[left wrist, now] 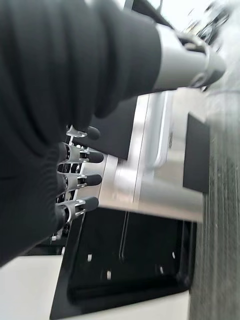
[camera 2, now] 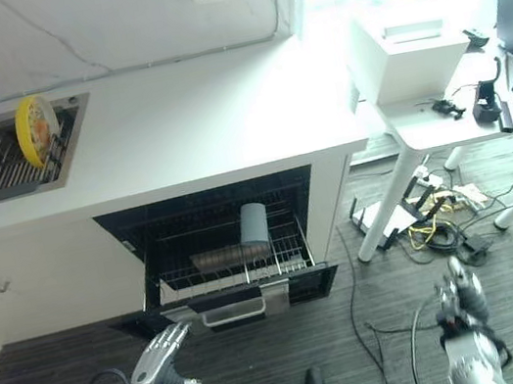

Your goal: Place the dishes in the dishwasher.

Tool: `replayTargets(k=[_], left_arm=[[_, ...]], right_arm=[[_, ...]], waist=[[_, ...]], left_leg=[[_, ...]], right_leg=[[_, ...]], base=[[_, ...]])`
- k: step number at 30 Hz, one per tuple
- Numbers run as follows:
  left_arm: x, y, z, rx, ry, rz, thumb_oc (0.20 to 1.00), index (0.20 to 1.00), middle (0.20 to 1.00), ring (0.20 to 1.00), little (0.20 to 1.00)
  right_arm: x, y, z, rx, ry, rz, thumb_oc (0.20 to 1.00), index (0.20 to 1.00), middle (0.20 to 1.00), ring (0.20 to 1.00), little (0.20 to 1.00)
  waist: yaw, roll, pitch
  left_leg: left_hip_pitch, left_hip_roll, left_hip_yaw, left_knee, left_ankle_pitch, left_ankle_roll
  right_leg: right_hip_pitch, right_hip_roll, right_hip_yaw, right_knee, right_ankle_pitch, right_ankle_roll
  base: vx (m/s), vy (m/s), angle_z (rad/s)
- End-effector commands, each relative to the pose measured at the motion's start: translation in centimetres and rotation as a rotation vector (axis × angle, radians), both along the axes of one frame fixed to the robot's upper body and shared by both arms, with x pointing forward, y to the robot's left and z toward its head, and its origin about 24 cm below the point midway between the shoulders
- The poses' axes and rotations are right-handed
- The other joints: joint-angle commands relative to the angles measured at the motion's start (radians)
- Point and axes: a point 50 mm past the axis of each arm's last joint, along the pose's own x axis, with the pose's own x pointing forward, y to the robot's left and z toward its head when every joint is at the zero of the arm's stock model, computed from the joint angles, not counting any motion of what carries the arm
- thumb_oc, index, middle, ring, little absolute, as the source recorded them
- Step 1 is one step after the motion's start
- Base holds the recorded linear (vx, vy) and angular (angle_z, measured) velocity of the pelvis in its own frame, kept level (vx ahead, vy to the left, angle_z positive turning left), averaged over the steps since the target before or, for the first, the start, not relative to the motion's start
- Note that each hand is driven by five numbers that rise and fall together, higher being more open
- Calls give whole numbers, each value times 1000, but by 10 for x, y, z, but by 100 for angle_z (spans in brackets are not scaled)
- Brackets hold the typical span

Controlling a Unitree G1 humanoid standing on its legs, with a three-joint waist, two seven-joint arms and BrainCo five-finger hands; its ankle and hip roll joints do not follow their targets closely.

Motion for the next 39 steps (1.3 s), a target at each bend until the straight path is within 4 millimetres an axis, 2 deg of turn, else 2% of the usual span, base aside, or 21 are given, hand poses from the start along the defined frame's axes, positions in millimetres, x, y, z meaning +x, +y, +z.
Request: replayTargets(k=[1,2,3,5,7,9,10,12,13,15,16,18,19,21,25,27,30,35,39], left_arm=[[32,-5,16,8,-88,-115,1000,1000,1000,1000,1000],[35,-8,17,15,-78,-139,1000,1000,1000,1000,1000],[37,-11,15,17,-61,-162,1000,1000,1000,1000,1000],[38,-15,13,11,-48,-171,1000,1000,1000,1000,1000],[41,-17,15,11,-45,-184,1000,1000,1000,1000,1000],[43,-14,18,27,-42,-194,1000,1000,1000,1000,1000],[44,-10,20,34,-41,-200,1000,1000,1000,1000,1000],[44,-8,22,34,-43,-197,1000,1000,1000,1000,1000],[44,-7,23,31,-44,-192,1000,1000,1000,1000,1000],[43,0,26,26,-45,-165,1000,1000,1000,1000,1000],[41,5,24,25,-41,-151,1000,1000,1000,1000,1000],[45,1,28,28,-44,-161,1000,1000,1000,1000,1000],[46,-1,30,27,-44,-158,1000,1000,1000,1000,1000],[42,2,29,21,-50,-136,1000,1000,1000,1000,1000],[38,6,31,20,-50,-106,1000,1000,1000,1000,1000],[34,10,31,17,-46,-75,1000,1000,1000,1000,1000],[35,15,35,12,-49,-43,1000,1000,1000,1000,1000],[38,17,39,5,-49,-12,1000,1000,1000,1000,1000],[35,20,39,5,-43,19,1000,1000,1000,1000,1000]], right_arm=[[-64,-18,-24,-217,835,968,1000,1000,1000,1000,1000],[-79,-18,-25,-155,948,1045,1000,1000,1000,1000,1000],[-94,-21,-22,-97,1140,1147,1000,1000,1000,1000,1000],[-98,-21,-21,-108,1238,1203,1000,1000,1000,1000,1000],[-84,-22,-21,-181,1179,1149,1000,1000,1000,1000,1000],[-69,-30,-14,-252,1186,1170,1000,1000,1000,1000,1000],[-61,-39,-11,-376,1143,1180,1000,1000,1000,1000,1000],[-51,-43,-9,-461,1070,1143,1000,1000,1000,1000,1000],[-43,-41,-9,-436,981,1084,1000,1000,1000,1000,1000],[-30,-23,-9,-119,757,919,1000,1000,1000,1000,1000],[-23,-38,-7,-522,842,1052,1000,1000,1000,1000,1000],[-16,-55,3,-790,811,958,1000,1000,1000,1000,1000],[-2,-61,12,-870,728,865,1000,1000,1000,1000,1000],[19,-68,28,-1034,639,802,1000,1000,1000,1000,1000],[38,-60,38,-1025,423,671,1000,1000,1000,1000,1000],[54,-39,42,-890,212,576,1000,1000,1000,1000,1000],[60,-28,50,-863,113,558,1000,1000,1000,1000,1000],[64,-24,62,-892,43,504,1000,1000,1000,1000,1000],[76,-11,84,-758,-229,291,1000,1000,1000,1000,1000]], waist=[[54,6,55],[66,3,49],[80,2,32],[92,4,15],[101,1,5],[104,-5,8],[107,-9,11],[109,-10,10],[111,-11,8],[103,-11,6],[96,-13,6],[101,-17,10],[98,-17,10],[86,-12,13],[70,-6,21],[53,-3,19],[33,-3,20],[14,-1,20],[2,4,17]], left_leg=[[-2,51,57,26,-63,12],[2,51,45,24,-64,13],[4,52,35,20,-56,13],[10,53,27,17,-59,15],[11,52,19,16,-64,15],[6,57,21,20,-60,10],[5,58,19,20,-61,11],[5,57,13,20,-63,11],[7,55,10,21,-65,12],[9,52,5,21,-66,14],[11,53,12,24,-70,16],[12,52,4,24,-75,20],[12,51,1,22,-76,21],[11,49,10,22,-78,23],[8,47,17,22,-83,26],[11,46,28,21,-85,24],[12,43,39,22,-86,24],[16,38,52,24,-88,27],[26,26,59,23,-96,34]], right_leg=[[51,-128,-35,65,-118,140],[61,-126,-43,60,-116,137],[64,-124,-49,57,-113,132],[69,-122,-51,57,-113,131],[73,-123,-52,51,-113,134],[69,-123,-51,54,-112,138],[68,-123,-53,55,-111,139],[71,-120,-51,52,-113,139],[73,-119,-50,51,-113,140],[73,-118,-38,51,-114,139],[68,-119,-25,62,-119,144],[68,-117,-27,62,-118,144],[69,-116,-25,58,-117,142],[64,-115,-18,55,-115,142],[55,-116,-10,61,-116,144],[51,-117,-2,64,-120,145],[47,-120,3,67,-122,146],[44,-123,8,73,-125,149],[49,-131,4,75,-127,152]], base=[[-52,-165,2],[66,-145,21],[118,-50,37],[122,-25,24],[42,-38,2],[-30,-47,3],[-12,-30,4],[18,-8,9],[30,4,13],[38,17,5],[45,19,-4],[14,-10,-7],[-12,-8,-5],[-16,17,-3],[-31,31,-8],[-5,53,-10],[-15,49,-6],[-11,61,-9],[1,109,-6]])
